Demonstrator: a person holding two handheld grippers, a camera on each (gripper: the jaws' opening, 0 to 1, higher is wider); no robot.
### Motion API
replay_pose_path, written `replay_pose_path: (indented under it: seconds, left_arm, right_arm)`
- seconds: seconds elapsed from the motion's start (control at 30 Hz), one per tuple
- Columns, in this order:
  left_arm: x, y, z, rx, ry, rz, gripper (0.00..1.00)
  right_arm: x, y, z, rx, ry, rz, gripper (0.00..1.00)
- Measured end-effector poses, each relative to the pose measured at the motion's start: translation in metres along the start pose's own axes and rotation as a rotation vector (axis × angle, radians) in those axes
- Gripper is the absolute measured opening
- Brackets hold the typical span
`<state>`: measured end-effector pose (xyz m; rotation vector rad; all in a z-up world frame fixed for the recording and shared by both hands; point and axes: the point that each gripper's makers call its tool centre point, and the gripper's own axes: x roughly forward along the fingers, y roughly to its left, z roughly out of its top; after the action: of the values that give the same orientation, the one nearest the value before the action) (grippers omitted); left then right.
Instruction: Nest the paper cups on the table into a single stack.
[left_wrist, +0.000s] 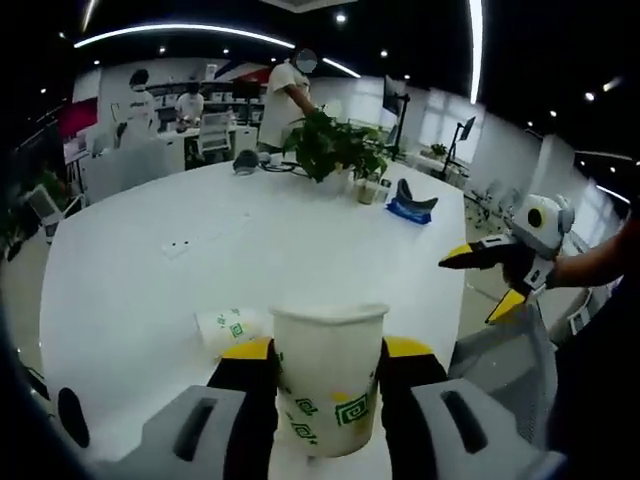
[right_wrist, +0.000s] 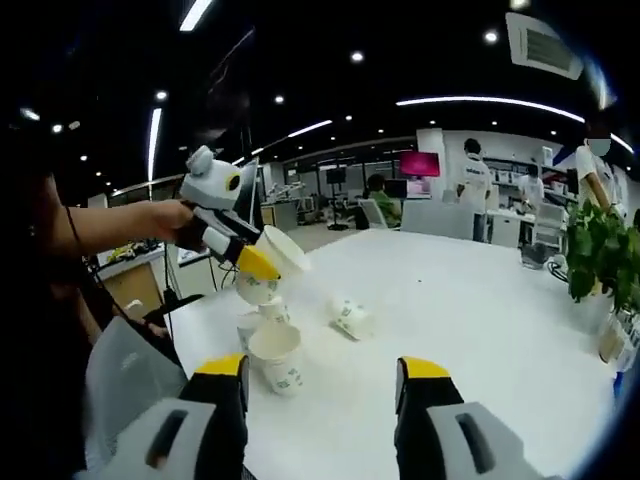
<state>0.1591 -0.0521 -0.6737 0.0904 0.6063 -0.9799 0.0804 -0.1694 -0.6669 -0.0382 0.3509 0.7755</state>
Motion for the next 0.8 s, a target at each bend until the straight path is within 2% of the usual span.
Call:
replay_pose_path:
  seconds: [0.13,0.2,0.3,0.4,0.6,0.8]
  left_arm:
    - [-0.002,-0.007,-0.005,0.072,-0.004,-0.008,0.39]
    - [-0.002,-0.015,-0.007,0.081,-0.004,-0.011,0.39]
    - [-0.001,-0.027,-0.009,0.098,-0.018,-0.024,0.39]
    - [0.000,-0.028,-0.011,0.105,-0.031,-0.024,0.39]
    - [0.002,-0.036,-0.012,0.109,-0.066,-0.014,0.40]
    - [0.002,-0.043,-0.013,0.115,-0.084,-0.007,0.40]
  right_arm:
    - [0.008,0.009,0.022,0.025,-0.031,0.061,0.48]
    - [0.012,0.015,0.030,0.038,-0.037,0.097,0.43]
    - [0.019,0.023,0.045,0.061,-0.052,0.152,0.40]
    - [0.025,0.031,0.053,0.066,-0.056,0.201,0.35]
    - [0.037,0.046,0.059,0.094,-0.036,0.289,0.25]
    - [0.048,0.059,0.064,0.103,-0.027,0.346,0.20]
